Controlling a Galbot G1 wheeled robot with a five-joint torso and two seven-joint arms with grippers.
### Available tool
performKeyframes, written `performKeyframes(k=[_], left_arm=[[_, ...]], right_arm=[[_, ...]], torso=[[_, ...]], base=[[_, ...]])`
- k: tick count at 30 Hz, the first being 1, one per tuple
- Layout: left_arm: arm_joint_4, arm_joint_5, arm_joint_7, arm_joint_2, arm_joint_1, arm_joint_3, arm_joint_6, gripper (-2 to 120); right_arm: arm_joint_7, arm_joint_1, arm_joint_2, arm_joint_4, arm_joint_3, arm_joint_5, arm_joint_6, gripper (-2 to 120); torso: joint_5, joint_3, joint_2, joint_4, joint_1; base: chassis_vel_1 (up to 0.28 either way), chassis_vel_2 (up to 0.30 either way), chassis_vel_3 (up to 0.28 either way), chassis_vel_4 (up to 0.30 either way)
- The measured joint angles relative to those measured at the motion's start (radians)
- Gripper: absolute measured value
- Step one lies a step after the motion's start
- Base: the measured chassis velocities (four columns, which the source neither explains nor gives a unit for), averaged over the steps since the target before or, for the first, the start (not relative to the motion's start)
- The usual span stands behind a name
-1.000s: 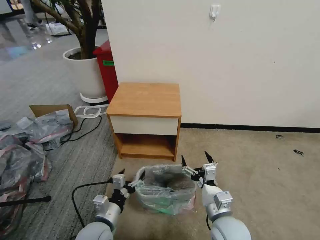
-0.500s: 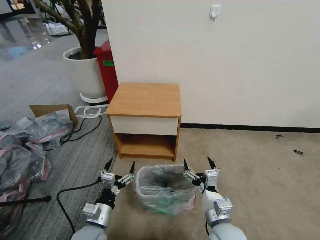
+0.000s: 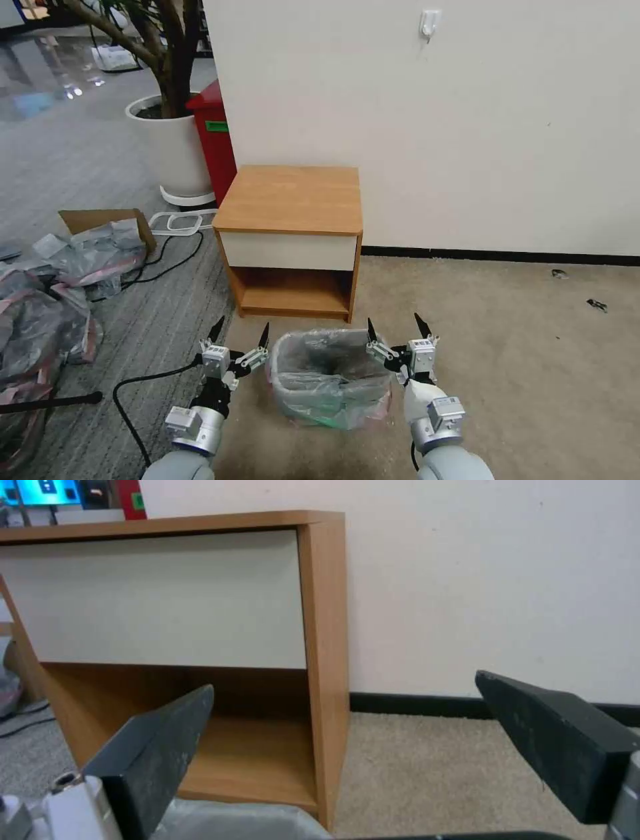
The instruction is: Pick up the garbage bag from the table and place it over the trash can.
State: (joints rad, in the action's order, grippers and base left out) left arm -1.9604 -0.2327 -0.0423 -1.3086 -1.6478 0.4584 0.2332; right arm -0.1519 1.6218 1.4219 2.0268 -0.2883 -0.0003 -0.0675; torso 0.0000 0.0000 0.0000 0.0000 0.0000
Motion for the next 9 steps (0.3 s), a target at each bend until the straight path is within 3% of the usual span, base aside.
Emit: performKeyframes(k=[9], left_arm=[[0.000, -0.001, 0.001, 0.000, 0.000, 0.000, -0.001, 100]], right_arm=[[0.001, 0.000, 0.000, 0.000, 0.000, 0.000, 0.000, 100]], torso=[[0.0000, 0.000, 0.000, 0.0000, 0.000]], base=[[0.000, 0.000, 0.000, 0.000]])
